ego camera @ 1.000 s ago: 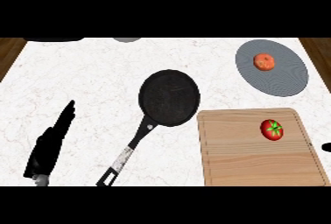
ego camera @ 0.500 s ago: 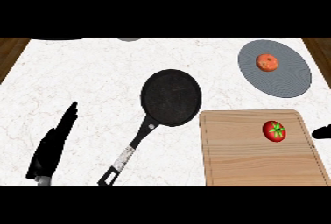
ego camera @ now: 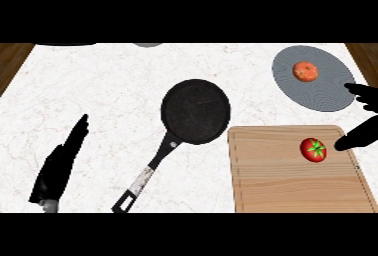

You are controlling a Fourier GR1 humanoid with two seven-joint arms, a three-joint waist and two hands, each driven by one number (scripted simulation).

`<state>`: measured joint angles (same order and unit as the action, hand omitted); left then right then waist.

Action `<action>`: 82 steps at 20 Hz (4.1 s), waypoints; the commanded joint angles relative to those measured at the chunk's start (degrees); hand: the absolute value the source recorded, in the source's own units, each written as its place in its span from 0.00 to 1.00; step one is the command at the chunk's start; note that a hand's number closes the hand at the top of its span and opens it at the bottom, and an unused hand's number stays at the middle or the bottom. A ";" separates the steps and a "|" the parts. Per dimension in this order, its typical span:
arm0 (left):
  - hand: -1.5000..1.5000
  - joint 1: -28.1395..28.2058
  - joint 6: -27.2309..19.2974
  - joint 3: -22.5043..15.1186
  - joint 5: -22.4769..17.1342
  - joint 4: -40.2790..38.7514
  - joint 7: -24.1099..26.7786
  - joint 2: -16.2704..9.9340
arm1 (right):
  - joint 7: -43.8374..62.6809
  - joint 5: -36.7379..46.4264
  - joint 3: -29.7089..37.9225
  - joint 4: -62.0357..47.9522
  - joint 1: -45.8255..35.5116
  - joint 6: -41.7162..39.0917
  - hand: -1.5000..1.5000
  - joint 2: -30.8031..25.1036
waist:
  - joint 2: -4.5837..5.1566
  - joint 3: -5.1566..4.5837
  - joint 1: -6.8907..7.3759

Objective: Pick the tomato from the cutting board and place it in the pan

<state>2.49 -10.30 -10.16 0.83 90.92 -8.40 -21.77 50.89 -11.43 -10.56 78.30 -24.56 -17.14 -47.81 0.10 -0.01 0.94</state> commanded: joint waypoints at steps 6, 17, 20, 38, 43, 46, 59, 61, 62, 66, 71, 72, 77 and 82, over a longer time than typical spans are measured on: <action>0.50 4.01 0.76 1.10 0.96 2.67 1.71 0.76 | 7.10 2.58 -4.26 -5.98 -5.04 -7.83 0.00 4.36 | -0.06 0.00 0.01; 0.50 0.61 1.55 2.75 3.48 -3.34 3.04 2.98 | 8.89 5.78 -6.89 -7.97 -4.07 -9.09 0.00 8.33 | -0.09 -0.02 -0.89; 0.50 -0.35 1.55 1.29 4.43 -0.49 -0.28 4.27 | 9.32 7.07 -7.45 -11.63 -7.04 -9.28 0.00 11.29 | -0.08 0.01 -0.56; 0.50 0.10 3.25 3.81 6.49 -1.51 1.33 7.41 | 5.70 14.91 -6.43 -17.75 -3.92 -9.86 0.00 15.64 | -0.02 0.01 -0.57; 0.50 0.47 6.12 6.86 5.46 -1.04 1.90 5.79 | 1.05 19.27 -4.99 -17.28 1.20 -7.35 0.00 16.39 | -0.11 0.01 -0.87; 0.50 0.96 6.66 7.63 6.22 2.62 -2.94 6.09 | 0.51 21.21 -2.48 -19.43 -1.04 -9.24 0.00 18.48 | -0.11 0.02 -0.72; 0.50 -0.25 8.84 10.52 6.85 -3.93 3.48 7.49 | -1.27 23.27 3.23 -19.13 -0.26 -5.21 1.00 25.83 | -0.05 0.00 -0.83; 0.50 2.32 8.67 8.94 8.29 1.57 1.25 7.74 | -3.22 23.29 4.90 -19.18 0.63 -7.27 1.00 23.16 | -0.10 0.02 -0.66; 0.50 1.67 9.75 9.97 7.27 1.29 0.37 7.45 | -2.59 25.15 4.29 -16.50 1.56 -4.06 1.00 25.24 | -0.13 0.01 -0.76; 0.50 1.88 8.12 10.20 7.50 -0.15 1.40 8.98 | 4.35 33.85 -2.50 1.48 11.53 4.00 1.00 25.33 | -0.53 -0.07 -2.09; 0.50 3.59 9.29 11.10 6.98 1.95 0.60 7.09 | 10.89 50.87 -10.93 13.61 17.60 14.43 1.00 24.29 | -1.09 -0.16 -2.97; 0.50 4.25 9.06 10.98 7.20 2.24 0.58 7.27 | 12.51 53.09 -11.37 16.82 17.92 16.92 1.00 25.54 | -1.09 -0.14 -2.85; 0.50 3.48 9.65 10.83 6.99 -0.17 1.77 7.58 | 10.41 68.47 -14.19 26.00 12.59 20.42 1.00 20.39 | -0.91 -0.18 -2.34; 0.50 1.94 9.76 11.47 7.20 2.24 -0.35 6.92 | 11.55 75.98 -16.86 36.14 11.33 17.85 1.00 21.49 | -0.43 -0.03 -1.24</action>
<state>5.33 -1.13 0.63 8.32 91.95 -7.54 -14.11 58.63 57.55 -24.93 108.40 -11.46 0.20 -27.33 -0.66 -0.13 -1.17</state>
